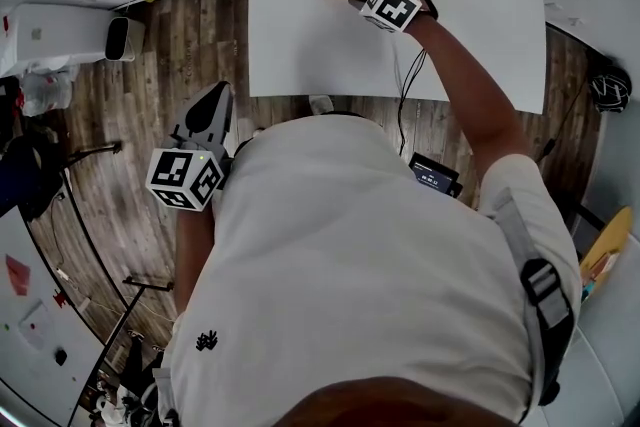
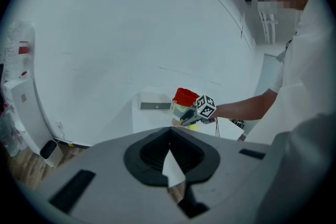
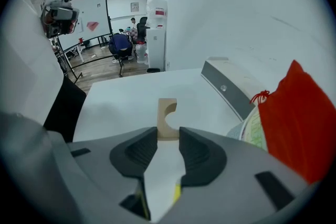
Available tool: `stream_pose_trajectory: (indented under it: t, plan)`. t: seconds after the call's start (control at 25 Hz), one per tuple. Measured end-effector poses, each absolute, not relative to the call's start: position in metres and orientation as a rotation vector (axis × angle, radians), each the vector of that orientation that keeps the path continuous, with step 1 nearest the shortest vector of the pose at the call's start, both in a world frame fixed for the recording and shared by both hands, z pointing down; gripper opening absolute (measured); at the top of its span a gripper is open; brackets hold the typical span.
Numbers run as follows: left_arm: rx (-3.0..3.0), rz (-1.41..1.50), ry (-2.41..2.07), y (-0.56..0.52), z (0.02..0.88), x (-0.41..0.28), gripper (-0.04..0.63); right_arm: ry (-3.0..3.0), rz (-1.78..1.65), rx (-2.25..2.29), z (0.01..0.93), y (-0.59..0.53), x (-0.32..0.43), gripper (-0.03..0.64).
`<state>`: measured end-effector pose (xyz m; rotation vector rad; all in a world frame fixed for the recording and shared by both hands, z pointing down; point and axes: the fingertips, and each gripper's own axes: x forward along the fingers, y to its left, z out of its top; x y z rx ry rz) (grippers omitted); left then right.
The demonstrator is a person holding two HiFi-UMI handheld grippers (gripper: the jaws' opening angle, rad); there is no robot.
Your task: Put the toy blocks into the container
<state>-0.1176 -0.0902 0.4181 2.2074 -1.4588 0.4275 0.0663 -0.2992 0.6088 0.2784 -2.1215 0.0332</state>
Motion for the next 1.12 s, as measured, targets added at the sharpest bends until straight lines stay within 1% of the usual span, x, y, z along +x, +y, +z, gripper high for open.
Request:
stream_pose_trajectory:
  t: [0.24, 0.6, 0.88, 1.12]
  plan:
    - [2.256, 0.423, -1.409, -0.097, 0.417, -0.112, 0.006, -2.139, 0.024, 0.283, 0.567, -0.284, 0.074, 0.129]
    - [2.321, 0.416, -1.341, -0.110, 0.417, -0.095, 0.008, -2.179, 0.023, 0.333, 0.494, -0.285, 0.107, 0.129]
    - [2.333, 0.398, -1.316, -0.116, 0.419, -0.085, 0.007, -2.196, 0.013, 0.422, 0.456, -0.317, 0.142, 0.129]
    - [2.334, 0.398, -1.326, -0.117, 0.419, -0.081, 0.006, -2.175, -0.019, 0.484, 0.444, -0.360, 0.172, 0.129]
